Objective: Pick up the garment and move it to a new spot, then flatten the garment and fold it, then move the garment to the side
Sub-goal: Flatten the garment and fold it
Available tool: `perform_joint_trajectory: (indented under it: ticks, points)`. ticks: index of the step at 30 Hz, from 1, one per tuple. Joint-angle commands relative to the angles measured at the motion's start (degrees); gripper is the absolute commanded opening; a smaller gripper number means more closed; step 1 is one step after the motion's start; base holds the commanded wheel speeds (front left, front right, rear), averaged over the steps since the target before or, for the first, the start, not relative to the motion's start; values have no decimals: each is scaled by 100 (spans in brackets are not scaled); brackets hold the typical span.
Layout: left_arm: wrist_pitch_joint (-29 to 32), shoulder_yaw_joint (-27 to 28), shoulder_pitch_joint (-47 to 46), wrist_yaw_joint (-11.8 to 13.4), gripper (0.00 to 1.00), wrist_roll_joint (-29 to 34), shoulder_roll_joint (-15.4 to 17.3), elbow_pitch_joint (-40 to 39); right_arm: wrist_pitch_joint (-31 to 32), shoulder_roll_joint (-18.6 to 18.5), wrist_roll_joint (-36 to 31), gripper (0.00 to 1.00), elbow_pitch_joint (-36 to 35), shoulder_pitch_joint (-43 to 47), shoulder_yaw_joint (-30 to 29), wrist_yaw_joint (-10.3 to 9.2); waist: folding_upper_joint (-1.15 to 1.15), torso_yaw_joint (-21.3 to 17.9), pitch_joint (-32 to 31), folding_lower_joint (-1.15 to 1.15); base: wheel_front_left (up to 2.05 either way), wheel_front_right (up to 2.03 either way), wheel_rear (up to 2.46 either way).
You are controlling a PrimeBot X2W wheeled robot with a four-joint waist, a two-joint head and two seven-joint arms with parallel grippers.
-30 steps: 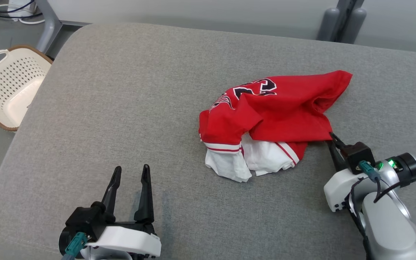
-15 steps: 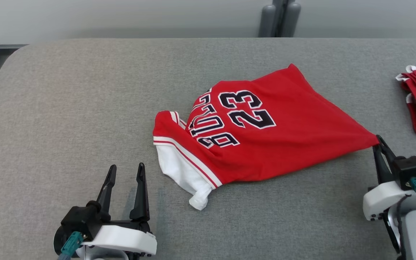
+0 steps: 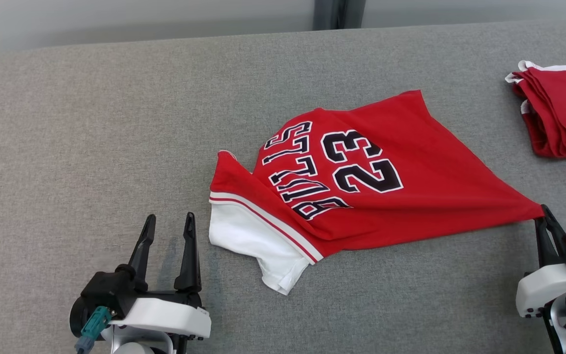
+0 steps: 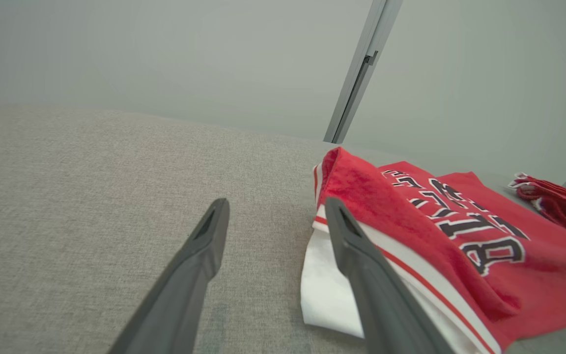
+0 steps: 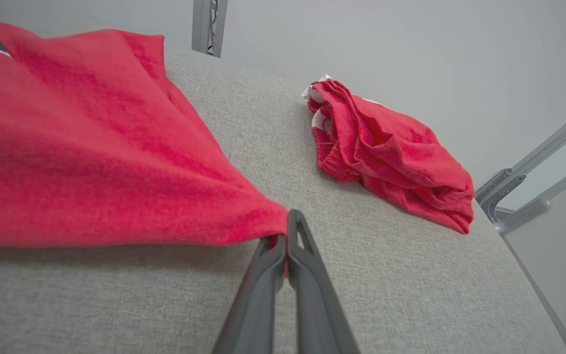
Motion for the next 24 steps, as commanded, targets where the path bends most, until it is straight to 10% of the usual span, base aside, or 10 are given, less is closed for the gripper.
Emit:
perform_joint_trajectory:
  ticks: [1, 2, 4, 6, 24]
  points:
    - [-8, 26, -96, -36, 100, 33, 21, 19, -50, 22, -50, 39, -11, 91, -16, -1, 0, -33, 17, 0, 0, 0, 0]
    - [-8, 26, -96, -36, 100, 33, 21, 19, -50, 22, -50, 39, -11, 91, -16, -1, 0, -33, 17, 0, 0, 0, 0]
    - [-8, 36, -113, -38, 100, 35, 21, 34, -74, 48, -43, 85, -6, 107, 7, -1, 0, -56, 17, 0, 0, 0, 0]
    - [-8, 49, -115, -44, 100, 35, 20, 50, -81, 76, -9, 100, -26, 162, -8, -1, 0, -79, 7, 0, 0, 0, 0]
    - [37, 214, -333, -254, 100, 141, 161, 553, -164, 236, 263, 100, -1209, 665, -400, -1, 0, -496, -304, 0, 0, 0, 0]
